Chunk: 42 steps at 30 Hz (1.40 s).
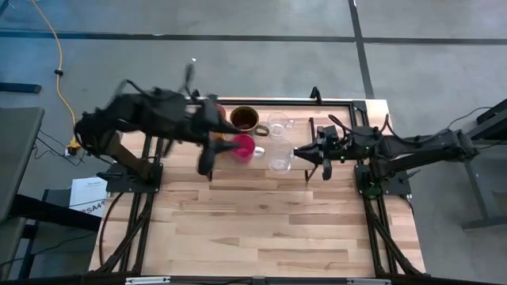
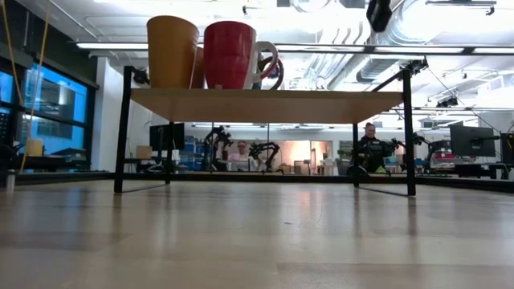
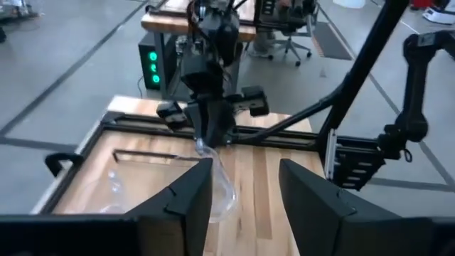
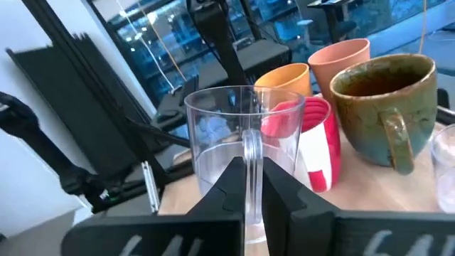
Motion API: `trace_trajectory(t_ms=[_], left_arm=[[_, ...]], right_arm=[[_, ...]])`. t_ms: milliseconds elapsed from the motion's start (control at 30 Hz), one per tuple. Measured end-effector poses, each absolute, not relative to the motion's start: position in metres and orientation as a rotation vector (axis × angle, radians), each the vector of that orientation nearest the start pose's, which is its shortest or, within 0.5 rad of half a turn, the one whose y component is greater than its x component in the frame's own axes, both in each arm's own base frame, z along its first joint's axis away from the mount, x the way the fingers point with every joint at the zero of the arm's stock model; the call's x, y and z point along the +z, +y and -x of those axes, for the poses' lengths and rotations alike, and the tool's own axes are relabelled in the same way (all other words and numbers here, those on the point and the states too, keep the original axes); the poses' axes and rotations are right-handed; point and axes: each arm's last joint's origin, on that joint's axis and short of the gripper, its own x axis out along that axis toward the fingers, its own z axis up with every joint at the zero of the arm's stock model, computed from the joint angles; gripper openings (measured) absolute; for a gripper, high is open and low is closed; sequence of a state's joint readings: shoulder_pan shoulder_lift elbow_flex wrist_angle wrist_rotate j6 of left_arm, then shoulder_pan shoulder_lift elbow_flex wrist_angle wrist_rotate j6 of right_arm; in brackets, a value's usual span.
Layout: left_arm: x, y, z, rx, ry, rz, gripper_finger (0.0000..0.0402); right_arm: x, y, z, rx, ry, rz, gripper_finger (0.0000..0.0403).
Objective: Stack small to large cups/mugs on shelf
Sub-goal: Put the transparent mug on the shelf
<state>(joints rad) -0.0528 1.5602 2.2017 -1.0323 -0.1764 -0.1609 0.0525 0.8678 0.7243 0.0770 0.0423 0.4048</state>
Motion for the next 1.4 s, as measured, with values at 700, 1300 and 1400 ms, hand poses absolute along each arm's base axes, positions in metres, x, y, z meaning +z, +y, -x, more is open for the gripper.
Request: trace_trajectory(t_ms=[700,1300,1400], left_arm=[[0.398,-0.002,-0.156,0.086,-0.373,0.401,0.0109],[0.403,-0.001,-0.147,0.129,-0.427,0.377,0.0097],[0.403,-0.001,-0.147,0.129,-0.428,0.378,0.0097]], right_arm=[[0.296,0.006,-0.210,-0.123,0.204,-0.145,0.0000],[0.250,0.002,-0.213,-0.217,0.149,-0.087,0.0000],[0.250,0.002,-0.212,-0.222,0.151,-0.062,0.0000]])
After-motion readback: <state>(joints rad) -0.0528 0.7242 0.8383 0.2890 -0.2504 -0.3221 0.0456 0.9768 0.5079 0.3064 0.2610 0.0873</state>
